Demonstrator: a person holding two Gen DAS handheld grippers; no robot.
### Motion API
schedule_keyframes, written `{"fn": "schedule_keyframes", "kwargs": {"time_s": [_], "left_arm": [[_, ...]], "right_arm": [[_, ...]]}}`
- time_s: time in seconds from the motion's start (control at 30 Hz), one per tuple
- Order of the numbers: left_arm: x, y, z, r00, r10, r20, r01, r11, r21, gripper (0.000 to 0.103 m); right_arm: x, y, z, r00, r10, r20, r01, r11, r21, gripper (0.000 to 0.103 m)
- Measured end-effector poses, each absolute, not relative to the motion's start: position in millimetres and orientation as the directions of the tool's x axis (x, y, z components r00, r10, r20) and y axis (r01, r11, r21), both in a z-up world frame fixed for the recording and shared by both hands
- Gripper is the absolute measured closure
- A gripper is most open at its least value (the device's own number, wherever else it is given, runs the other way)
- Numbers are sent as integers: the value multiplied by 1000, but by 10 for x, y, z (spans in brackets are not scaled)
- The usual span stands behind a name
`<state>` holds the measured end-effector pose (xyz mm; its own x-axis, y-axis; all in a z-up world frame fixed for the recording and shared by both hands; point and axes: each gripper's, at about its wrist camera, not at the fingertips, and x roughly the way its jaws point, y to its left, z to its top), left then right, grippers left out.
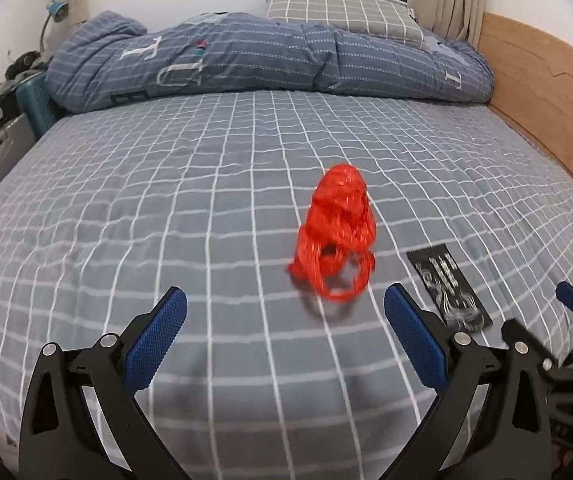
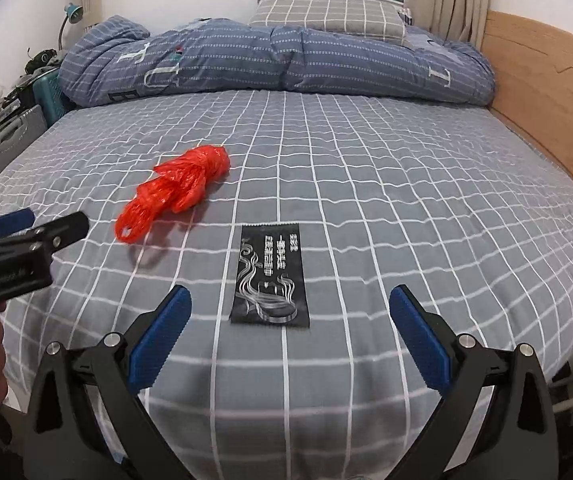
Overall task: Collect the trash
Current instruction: 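Grasp the red plastic bag with the left tool while the right tool grasps the black sachet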
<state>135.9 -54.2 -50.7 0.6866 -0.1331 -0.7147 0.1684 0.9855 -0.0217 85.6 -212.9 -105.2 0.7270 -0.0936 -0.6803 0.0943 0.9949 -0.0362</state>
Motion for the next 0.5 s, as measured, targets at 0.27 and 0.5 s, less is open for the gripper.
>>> {"fn": "schedule_keyframes", "kwargs": {"time_s": [0.27, 0.5], "left_arm": [[1946, -770, -579, 668, -167, -726, 211, 977, -30, 6], [2345, -1005, -698, 636, -197, -746, 246, 968, -46, 11]], "right_arm": [[1214, -2155, -1227, 691, -73, -719, 87, 996, -17, 8], [1427, -2198, -1435, 640, -30, -767, 81, 996, 29, 14]]}}
